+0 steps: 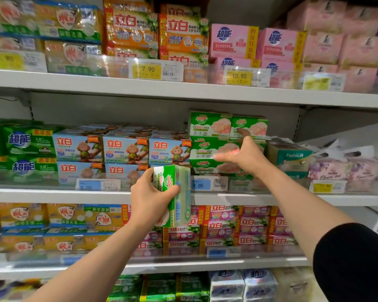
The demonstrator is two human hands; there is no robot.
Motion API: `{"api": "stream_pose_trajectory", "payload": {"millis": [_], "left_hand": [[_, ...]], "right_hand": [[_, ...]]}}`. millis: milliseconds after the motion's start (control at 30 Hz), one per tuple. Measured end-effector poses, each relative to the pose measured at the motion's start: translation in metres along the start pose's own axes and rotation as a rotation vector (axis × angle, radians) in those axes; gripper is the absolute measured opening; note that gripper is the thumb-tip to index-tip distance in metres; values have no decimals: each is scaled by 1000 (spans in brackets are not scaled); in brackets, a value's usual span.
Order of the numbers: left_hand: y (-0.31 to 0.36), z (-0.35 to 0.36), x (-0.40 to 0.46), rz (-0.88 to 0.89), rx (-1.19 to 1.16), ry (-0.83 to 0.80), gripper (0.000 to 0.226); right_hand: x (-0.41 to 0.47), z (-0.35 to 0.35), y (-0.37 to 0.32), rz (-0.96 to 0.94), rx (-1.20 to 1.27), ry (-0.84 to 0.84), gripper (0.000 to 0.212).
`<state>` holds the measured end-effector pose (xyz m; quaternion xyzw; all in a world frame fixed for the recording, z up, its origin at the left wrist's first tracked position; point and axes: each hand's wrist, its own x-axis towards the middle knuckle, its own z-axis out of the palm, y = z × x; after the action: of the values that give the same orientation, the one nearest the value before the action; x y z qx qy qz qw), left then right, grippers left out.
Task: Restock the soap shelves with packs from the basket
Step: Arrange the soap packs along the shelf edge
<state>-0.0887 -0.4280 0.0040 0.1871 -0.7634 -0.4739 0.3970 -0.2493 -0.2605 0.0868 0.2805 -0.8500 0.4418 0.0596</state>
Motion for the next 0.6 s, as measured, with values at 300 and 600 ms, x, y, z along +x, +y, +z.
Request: {"api": "stream_pose_trajectory", "payload": {"millis": [300, 600], "left_hand": [[-4, -9, 0, -33, -38, 21, 28], [-3, -17, 2, -14, 4, 46, 28]], "right_hand": [[10, -8, 7, -186, 149, -96, 68], [23, -11, 12, -82, 376, -286, 60]]}}
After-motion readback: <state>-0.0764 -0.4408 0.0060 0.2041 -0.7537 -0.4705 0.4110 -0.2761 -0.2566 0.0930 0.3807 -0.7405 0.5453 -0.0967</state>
